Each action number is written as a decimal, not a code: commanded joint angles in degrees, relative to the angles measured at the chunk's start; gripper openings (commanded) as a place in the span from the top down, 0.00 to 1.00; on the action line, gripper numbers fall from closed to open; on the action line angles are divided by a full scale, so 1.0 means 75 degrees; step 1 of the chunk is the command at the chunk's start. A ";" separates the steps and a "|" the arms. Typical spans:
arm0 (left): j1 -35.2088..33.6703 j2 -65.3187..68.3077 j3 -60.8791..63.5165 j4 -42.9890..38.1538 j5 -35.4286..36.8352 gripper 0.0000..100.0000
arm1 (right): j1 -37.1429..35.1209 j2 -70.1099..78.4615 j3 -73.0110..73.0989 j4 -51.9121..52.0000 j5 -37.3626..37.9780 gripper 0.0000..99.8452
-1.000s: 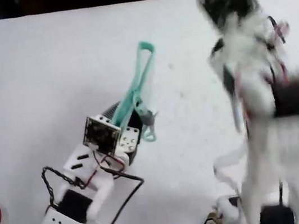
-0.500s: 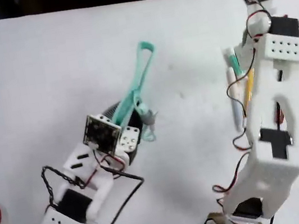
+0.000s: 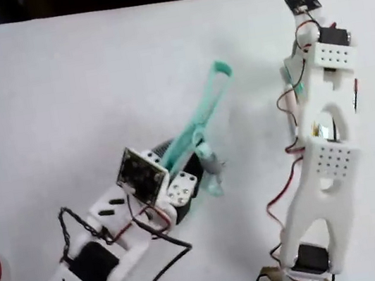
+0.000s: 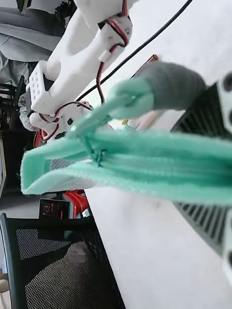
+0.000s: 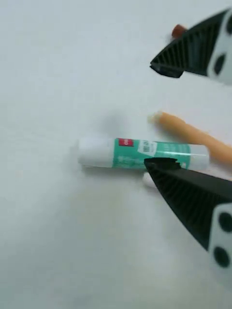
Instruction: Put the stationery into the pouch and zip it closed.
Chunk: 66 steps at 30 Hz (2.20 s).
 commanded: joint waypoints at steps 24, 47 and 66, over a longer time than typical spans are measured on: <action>-0.0322 -0.0053 0.0387 -0.0340 -0.0270 0.98 | -0.0428 0.2737 -0.2708 -0.1002 0.0176 0.89; -0.0311 -0.0076 0.0539 -0.0352 -0.0305 0.98 | -0.0334 -0.1623 -0.4771 0.2807 -0.0598 0.98; -0.0311 -0.0076 0.0574 -0.0328 -0.0281 0.98 | -0.3112 -1.1798 0.4501 0.1846 -0.1571 0.98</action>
